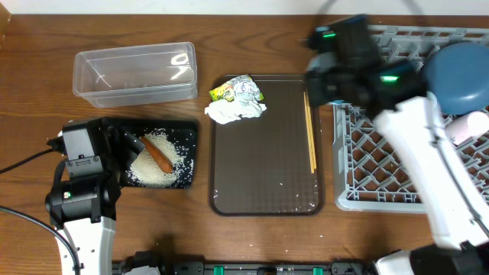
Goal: Sort waste into correct bins and load items into the dishwasher rack
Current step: 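Lift the light blue bowl and carry it right into the dish rack, then lower the bowl into the rack and open the right gripper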
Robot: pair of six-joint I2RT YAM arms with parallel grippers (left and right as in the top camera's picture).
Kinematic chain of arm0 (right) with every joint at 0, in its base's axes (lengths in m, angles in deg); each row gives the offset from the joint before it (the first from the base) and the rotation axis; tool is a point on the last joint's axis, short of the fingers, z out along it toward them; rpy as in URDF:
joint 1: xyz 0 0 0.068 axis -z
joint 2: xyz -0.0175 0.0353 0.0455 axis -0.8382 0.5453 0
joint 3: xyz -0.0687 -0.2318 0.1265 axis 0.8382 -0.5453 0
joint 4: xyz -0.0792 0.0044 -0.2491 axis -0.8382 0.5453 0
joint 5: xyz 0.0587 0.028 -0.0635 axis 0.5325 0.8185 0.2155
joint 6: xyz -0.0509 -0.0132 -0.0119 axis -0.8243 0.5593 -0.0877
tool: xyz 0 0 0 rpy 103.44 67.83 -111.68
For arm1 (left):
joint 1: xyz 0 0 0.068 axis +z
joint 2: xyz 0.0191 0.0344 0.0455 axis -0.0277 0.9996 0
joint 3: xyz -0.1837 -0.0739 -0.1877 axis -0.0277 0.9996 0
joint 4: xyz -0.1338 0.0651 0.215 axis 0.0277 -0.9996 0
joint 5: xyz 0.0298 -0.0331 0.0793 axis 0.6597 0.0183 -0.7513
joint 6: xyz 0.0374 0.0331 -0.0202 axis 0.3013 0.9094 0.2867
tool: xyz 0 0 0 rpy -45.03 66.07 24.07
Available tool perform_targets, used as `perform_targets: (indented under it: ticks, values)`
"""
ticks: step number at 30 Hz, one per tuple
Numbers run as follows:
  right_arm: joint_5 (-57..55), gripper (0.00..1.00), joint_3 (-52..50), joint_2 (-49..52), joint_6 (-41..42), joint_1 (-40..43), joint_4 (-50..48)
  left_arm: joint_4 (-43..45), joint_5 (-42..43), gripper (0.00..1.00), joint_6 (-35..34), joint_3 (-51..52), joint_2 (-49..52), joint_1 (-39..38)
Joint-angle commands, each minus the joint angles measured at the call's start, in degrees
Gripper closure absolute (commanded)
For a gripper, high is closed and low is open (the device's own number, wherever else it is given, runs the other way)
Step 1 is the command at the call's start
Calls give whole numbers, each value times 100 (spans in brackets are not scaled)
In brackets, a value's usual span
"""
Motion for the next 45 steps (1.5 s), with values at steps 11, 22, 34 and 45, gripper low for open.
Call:
perform_targets:
  ticks: [11,22,34,45]
  values:
    - [3429,99,-1403,-393,-529,2979,822,-2,-114,1,74,-4,11,17]
    - [5969,100,-2721,-459,-2280,5139,962,-2,-111,1,74,-4,11,17]
    - [6328,99,-3464,-455,-2441,5895,330,-2,-114,1,74,-4,11,17]
    - [6336,99,-3467,-452,-2105,6192,79,-2,-114,1,74,-4,11,17]
